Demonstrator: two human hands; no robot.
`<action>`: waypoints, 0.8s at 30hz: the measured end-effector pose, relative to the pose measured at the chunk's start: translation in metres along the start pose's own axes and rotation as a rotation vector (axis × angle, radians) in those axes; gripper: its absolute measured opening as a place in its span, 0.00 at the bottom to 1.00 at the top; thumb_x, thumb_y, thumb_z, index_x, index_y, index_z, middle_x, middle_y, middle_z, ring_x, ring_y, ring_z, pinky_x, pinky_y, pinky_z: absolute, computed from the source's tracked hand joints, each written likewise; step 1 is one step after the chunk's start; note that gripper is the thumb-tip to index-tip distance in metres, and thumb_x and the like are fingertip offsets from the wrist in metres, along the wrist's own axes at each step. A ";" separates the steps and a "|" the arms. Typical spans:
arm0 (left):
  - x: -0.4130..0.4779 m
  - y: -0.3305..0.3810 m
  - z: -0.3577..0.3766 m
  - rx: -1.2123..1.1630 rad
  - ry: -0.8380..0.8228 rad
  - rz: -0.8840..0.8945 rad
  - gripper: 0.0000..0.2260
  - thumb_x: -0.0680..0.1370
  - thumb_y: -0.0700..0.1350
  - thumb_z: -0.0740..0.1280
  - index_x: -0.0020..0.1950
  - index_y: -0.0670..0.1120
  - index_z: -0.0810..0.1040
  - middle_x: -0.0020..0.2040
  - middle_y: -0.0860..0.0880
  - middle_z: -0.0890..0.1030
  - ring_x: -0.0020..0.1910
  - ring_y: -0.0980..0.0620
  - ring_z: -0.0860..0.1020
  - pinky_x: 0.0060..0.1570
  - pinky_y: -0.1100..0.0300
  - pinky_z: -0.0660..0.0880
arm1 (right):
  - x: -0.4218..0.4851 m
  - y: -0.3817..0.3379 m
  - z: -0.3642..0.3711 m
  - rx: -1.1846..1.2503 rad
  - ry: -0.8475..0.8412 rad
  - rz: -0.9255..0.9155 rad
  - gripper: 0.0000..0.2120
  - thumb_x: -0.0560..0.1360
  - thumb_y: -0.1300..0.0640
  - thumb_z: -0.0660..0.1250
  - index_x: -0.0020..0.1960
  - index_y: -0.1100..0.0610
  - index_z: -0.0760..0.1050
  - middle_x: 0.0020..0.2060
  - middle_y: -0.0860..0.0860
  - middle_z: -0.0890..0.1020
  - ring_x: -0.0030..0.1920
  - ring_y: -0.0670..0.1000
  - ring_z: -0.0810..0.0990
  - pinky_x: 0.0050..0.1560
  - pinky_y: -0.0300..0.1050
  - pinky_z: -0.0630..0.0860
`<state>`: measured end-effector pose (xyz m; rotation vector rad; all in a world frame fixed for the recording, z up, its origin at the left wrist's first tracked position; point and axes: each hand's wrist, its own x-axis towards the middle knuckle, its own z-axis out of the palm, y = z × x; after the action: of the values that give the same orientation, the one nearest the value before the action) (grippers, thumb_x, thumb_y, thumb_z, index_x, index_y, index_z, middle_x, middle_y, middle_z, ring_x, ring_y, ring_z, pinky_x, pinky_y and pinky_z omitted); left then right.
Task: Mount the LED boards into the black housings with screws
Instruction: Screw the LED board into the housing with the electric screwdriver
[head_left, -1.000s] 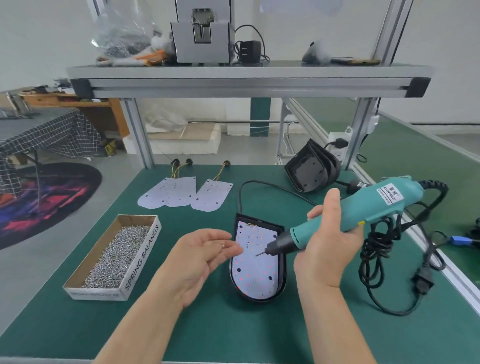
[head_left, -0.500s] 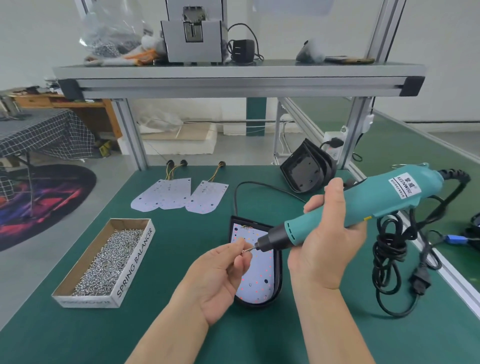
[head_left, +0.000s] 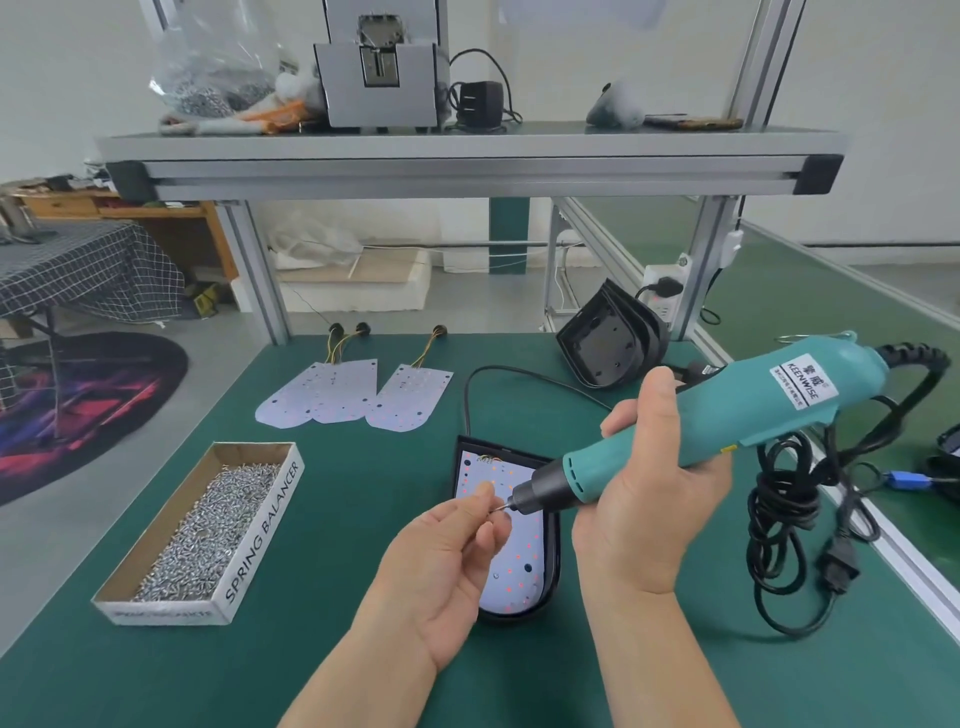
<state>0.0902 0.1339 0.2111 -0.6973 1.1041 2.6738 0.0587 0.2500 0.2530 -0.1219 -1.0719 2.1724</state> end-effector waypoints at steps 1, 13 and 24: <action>0.001 -0.001 0.001 0.018 -0.002 0.026 0.06 0.64 0.41 0.75 0.34 0.38 0.83 0.32 0.45 0.80 0.27 0.56 0.78 0.25 0.70 0.75 | 0.000 0.001 -0.001 -0.005 -0.003 -0.007 0.15 0.71 0.46 0.72 0.30 0.48 0.72 0.28 0.48 0.73 0.34 0.49 0.72 0.44 0.48 0.69; -0.001 -0.023 0.014 0.031 0.115 0.229 0.07 0.79 0.39 0.68 0.43 0.38 0.77 0.30 0.47 0.79 0.27 0.54 0.78 0.32 0.70 0.76 | -0.003 0.006 0.002 -0.034 -0.021 -0.148 0.09 0.74 0.48 0.71 0.35 0.43 0.76 0.27 0.46 0.75 0.32 0.48 0.73 0.41 0.39 0.74; 0.035 0.003 -0.023 0.735 0.390 0.610 0.18 0.79 0.64 0.60 0.49 0.51 0.76 0.30 0.48 0.79 0.29 0.52 0.76 0.32 0.58 0.69 | 0.030 0.022 0.010 -0.027 0.024 -0.075 0.10 0.73 0.47 0.72 0.35 0.46 0.76 0.27 0.47 0.75 0.33 0.49 0.73 0.41 0.41 0.73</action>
<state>0.0668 0.1150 0.1825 -0.8284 2.5559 2.2353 0.0200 0.2531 0.2502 -0.1180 -1.0759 2.0854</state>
